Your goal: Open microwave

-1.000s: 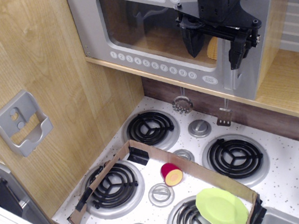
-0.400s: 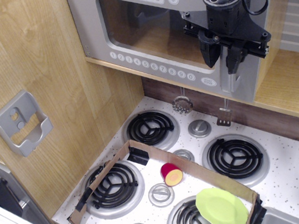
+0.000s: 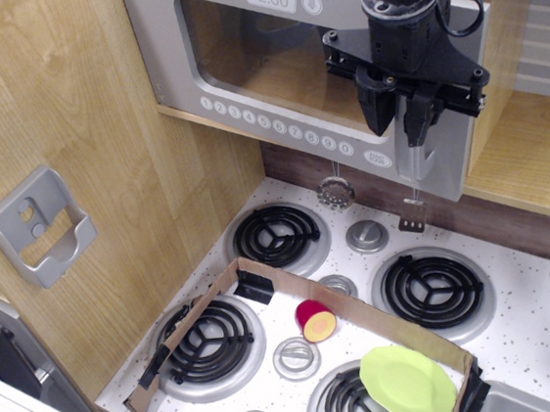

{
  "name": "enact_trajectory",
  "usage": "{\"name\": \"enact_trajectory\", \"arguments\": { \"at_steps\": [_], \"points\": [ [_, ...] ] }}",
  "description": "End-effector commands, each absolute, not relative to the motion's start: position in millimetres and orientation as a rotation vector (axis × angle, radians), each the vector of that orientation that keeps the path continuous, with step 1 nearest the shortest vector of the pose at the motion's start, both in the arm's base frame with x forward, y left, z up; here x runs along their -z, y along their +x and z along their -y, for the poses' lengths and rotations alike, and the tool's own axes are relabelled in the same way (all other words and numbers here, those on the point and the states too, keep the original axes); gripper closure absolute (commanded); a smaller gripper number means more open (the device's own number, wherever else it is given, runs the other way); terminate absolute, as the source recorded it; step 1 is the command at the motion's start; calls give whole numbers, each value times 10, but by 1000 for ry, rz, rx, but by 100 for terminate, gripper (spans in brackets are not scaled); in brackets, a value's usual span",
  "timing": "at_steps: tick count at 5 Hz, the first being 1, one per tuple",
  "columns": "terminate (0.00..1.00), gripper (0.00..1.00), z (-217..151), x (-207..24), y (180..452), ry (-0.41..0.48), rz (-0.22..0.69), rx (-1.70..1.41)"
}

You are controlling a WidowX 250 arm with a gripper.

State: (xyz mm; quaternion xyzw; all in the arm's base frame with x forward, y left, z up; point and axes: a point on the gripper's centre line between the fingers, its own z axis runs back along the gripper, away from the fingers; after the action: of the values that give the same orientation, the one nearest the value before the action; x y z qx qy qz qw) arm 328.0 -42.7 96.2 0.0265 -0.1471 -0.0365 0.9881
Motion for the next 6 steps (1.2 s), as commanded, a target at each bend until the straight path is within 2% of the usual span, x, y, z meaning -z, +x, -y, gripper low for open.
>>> {"name": "enact_trajectory", "arguments": {
  "at_steps": [1,2,3,4,5,6],
  "points": [
    [0,0,284,-1151,3220,58,311,3],
    [0,0,310,-1155,3176,64,283,-13],
    [0,0,403,-1180,3002,75,246,-71],
    [0,0,490,-1181,2681,94,261,-178],
    [0,0,603,-1213,2474,104,261,-236],
    [0,0,715,-1196,2386,67,237,-192]
  ]
}}
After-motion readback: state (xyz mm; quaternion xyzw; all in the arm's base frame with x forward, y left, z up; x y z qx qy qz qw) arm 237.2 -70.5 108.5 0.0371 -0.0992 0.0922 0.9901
